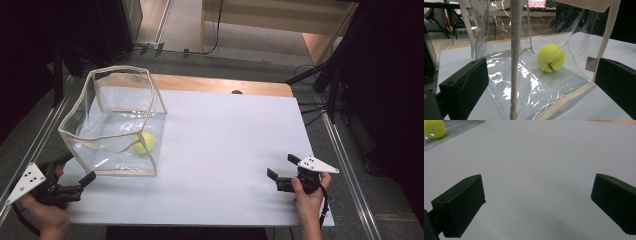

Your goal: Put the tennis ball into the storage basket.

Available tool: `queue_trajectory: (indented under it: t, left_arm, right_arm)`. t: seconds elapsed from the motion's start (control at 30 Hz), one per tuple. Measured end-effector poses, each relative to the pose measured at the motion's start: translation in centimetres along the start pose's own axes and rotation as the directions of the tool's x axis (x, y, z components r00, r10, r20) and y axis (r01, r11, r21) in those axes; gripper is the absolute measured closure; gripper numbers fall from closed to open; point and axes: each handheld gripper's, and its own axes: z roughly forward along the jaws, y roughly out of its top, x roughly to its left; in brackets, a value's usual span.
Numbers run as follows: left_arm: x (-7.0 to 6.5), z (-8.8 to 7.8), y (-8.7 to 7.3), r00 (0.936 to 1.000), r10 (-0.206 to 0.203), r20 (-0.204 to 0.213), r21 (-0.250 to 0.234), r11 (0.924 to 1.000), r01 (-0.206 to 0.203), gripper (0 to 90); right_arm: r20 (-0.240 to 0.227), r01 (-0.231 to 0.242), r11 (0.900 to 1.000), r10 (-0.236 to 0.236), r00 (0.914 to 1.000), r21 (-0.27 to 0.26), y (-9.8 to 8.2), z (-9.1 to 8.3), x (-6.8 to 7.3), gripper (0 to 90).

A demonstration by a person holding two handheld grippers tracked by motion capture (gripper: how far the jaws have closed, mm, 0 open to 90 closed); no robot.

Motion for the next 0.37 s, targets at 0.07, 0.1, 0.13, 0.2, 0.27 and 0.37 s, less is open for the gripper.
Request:
queue_trajectory:
  t: [0.07, 0.1, 0.13, 0.2, 0.27, 0.37]
  left_arm:
    - [0.0, 0.0, 0.0, 1.0, -0.004, -0.002, -0.001, 1.0, 0.004, 0.0]
    - [0.01, 0.0, 0.0, 1.0, -0.006, 0.001, -0.003, 1.0, 0.006, 0.0]
    - [0.02, 0.01, 0.0, 1.0, -0.007, 0.003, -0.004, 1.0, 0.007, 0.0]
    - [0.02, 0.0, 0.01, 1.0, -0.008, 0.004, -0.004, 1.0, 0.008, 0.0]
    - [0.03, 0.02, 0.01, 1.0, -0.008, 0.004, -0.004, 1.0, 0.008, 0.0]
    - [0.07, 0.03, 0.02, 1.0, -0.006, 0.004, -0.003, 1.0, 0.006, 0.0]
  right_arm:
    - [0.007, 0.001, 1.0, -0.001, 1.0, 0.0, -0.07, -0.19, -0.18, 0.0]
    - [0.012, -0.009, 1.0, 0.009, 0.9999, -0.006, -0.13, -0.33, -0.18, 0.0]
    - [0.018, -0.016, 1.0, 0.017, 0.9997, -0.01, -0.16, -0.5, -0.25, 0.0]
    - [0.026, -0.02, 1.0, 0.02, 0.9994, -0.022, -0.23, -0.75, -0.41, 0.0]
    - [0.034, -0.022, 1.0, 0.022, 0.9992, -0.022, -0.31, -0.94, -0.55, 0.0]
    - [0.045, -0.035, 0.999, 0.036, 0.9984, -0.027, -0.47, -1.06, -0.76, 0.0]
